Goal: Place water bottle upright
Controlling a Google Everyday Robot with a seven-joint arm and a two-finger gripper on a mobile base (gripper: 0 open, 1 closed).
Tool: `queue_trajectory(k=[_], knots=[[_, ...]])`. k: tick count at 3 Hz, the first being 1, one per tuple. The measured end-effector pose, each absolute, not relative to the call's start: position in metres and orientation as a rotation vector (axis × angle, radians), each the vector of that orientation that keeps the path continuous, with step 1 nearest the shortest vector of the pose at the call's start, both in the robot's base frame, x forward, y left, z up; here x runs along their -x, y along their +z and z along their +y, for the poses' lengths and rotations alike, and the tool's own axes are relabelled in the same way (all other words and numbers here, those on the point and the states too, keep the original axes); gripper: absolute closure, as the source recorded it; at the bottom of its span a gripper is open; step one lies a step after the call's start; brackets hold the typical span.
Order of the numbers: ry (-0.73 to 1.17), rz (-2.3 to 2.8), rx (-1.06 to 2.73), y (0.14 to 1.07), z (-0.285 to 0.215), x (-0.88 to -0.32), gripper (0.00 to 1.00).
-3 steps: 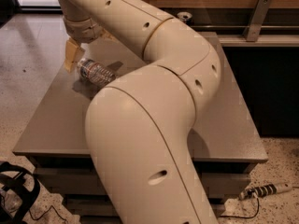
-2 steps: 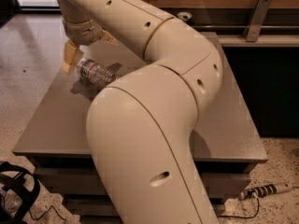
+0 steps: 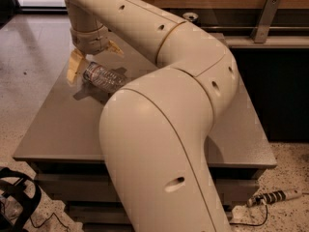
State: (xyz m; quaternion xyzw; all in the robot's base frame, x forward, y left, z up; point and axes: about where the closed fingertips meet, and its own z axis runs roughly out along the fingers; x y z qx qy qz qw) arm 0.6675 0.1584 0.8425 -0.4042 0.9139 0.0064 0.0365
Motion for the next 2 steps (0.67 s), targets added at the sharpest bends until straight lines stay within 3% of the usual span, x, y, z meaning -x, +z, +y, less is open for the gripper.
queue_trajectory(k=[1, 2], knots=[[0.062, 2.830, 1.252, 0.8299, 0.1518, -0.6642, 0.00], [0.084, 2.841, 1.268, 0.8212, 0.1489, -0.6618, 0.12]])
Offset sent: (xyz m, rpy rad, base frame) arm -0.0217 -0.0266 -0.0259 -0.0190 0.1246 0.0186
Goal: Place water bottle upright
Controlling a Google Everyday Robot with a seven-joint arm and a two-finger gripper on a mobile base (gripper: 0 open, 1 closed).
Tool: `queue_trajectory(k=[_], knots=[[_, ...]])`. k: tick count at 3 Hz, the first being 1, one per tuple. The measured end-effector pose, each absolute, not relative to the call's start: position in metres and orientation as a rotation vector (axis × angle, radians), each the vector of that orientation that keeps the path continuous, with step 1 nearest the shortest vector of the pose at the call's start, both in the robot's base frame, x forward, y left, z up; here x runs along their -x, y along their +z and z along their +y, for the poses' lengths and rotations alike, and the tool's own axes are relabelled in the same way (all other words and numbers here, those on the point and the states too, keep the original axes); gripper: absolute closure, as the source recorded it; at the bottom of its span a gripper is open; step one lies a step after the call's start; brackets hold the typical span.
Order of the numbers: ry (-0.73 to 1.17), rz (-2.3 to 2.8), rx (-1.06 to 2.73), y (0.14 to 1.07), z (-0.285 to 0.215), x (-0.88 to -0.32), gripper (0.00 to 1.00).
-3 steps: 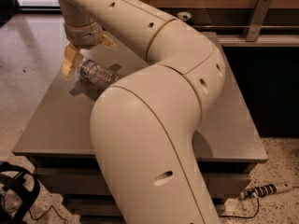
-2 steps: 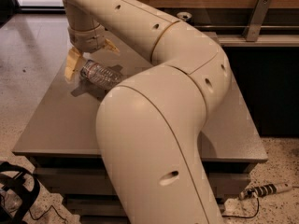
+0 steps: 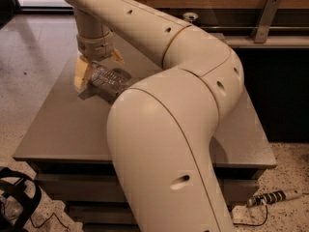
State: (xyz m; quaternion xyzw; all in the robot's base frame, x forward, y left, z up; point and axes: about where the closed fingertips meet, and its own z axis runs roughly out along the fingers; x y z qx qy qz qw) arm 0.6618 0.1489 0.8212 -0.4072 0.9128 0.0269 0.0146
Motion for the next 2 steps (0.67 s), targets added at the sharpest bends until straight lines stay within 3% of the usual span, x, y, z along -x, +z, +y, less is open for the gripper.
queue_trajectory(k=[2], knots=[[0.091, 2.827, 1.283, 0.8139, 0.1558, -0.6622, 0.60]])
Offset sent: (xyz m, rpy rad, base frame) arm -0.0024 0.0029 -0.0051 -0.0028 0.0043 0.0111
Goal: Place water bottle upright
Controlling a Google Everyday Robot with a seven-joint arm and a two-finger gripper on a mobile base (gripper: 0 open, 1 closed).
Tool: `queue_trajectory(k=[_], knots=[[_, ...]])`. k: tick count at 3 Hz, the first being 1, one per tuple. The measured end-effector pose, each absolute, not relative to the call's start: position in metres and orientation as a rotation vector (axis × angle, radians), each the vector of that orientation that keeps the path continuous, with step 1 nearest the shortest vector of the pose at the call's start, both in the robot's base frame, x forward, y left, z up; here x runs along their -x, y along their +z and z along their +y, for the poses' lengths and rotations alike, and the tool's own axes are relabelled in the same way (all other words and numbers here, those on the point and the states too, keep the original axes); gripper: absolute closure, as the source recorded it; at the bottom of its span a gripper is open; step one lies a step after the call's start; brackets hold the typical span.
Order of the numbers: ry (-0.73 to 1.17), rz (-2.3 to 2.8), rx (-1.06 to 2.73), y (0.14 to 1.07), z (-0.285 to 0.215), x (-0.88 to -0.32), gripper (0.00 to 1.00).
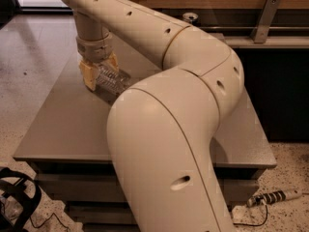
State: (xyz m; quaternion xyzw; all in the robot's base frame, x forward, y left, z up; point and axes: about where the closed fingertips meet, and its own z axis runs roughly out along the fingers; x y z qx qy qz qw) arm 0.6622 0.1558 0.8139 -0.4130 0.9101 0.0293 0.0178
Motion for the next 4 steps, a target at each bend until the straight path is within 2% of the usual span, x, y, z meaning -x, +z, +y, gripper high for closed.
queue_trajectory(k=[1, 2, 4], knots=[[0.091, 2.827, 1.283, 0.818, 0.156, -0.662, 0.83], [0.097, 2.818, 1.279, 0.816, 0.159, -0.665, 1.00], [0.133, 2.701, 1.310, 0.835, 0.168, -0.677, 1.00]])
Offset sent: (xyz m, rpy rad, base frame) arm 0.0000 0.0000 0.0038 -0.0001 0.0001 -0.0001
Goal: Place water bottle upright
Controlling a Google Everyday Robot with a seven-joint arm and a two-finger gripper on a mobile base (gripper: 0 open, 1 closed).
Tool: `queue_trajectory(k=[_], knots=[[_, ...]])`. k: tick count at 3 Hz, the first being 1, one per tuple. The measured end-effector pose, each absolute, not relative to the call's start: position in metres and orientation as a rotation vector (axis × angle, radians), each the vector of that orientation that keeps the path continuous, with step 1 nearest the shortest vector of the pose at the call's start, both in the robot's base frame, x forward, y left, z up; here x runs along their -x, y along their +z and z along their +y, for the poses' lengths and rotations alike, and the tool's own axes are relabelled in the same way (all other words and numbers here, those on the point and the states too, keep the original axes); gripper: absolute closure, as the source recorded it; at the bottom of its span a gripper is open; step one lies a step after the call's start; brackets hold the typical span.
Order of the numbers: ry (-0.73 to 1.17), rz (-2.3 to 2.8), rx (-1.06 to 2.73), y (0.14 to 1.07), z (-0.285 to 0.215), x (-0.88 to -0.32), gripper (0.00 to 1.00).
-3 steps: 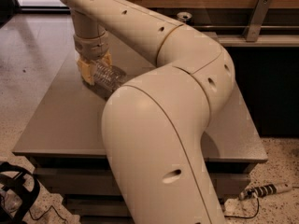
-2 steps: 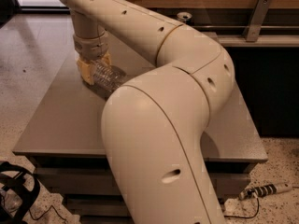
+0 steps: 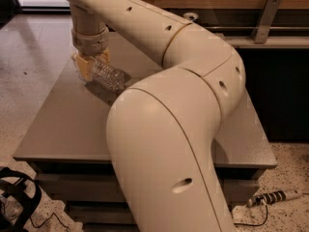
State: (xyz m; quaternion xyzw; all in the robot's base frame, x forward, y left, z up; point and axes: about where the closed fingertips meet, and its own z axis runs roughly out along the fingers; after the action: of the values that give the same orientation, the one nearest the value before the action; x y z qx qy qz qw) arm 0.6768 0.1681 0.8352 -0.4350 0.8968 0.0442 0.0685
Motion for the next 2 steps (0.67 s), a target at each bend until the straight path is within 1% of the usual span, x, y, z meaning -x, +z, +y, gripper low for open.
queue_trajectory(k=[2], knots=[[0.163, 2.456, 1.254, 0.895, 0.153, -0.678, 1.00]])
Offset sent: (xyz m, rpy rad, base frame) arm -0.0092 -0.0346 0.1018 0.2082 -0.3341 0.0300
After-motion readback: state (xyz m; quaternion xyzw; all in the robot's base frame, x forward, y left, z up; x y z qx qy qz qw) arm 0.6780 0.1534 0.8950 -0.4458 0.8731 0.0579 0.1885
